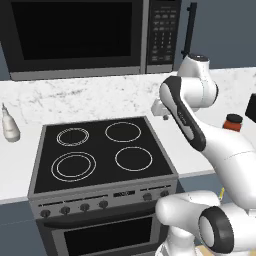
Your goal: Pick the dish brush from the drawer and place it on the counter.
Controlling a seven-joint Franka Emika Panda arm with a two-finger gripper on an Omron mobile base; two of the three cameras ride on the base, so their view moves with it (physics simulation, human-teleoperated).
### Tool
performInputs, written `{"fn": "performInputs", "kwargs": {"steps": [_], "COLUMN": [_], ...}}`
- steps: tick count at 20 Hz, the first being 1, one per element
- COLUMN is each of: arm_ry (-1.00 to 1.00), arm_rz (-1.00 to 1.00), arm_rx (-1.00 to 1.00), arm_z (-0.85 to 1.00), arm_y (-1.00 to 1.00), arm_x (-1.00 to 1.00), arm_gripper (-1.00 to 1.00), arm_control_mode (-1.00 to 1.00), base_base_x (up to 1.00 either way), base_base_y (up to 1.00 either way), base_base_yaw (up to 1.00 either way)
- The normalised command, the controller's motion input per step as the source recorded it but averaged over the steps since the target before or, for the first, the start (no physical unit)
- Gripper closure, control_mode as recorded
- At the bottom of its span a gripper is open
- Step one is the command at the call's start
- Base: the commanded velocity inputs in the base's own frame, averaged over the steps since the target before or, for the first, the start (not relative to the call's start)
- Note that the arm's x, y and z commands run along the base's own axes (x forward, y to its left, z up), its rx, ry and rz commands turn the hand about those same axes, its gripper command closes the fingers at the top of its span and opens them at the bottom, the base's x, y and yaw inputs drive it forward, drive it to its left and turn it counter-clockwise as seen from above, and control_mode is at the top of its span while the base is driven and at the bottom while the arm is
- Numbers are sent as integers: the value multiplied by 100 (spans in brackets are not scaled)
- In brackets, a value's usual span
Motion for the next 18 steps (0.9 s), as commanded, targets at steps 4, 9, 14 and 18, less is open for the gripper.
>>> {"fn": "performInputs", "kwargs": {"steps": [4, 9, 14, 18], "arm_ry": [4, 6, 8, 5], "arm_rz": [-2, -8, -4, 0], "arm_rx": [0, 3, 0, 0], "arm_z": [-11, -40, -39, -5], "arm_y": [-13, -36, -16, 0], "arm_x": [-62, -100, -65, -8], "arm_gripper": [-100, -100, -100, -100], "arm_control_mode": [-100, -100, -100, -100], "base_base_x": [0, 0, 0, 0], "base_base_y": [0, 0, 0, 0], "base_base_yaw": [0, 0, 0, 0]}}
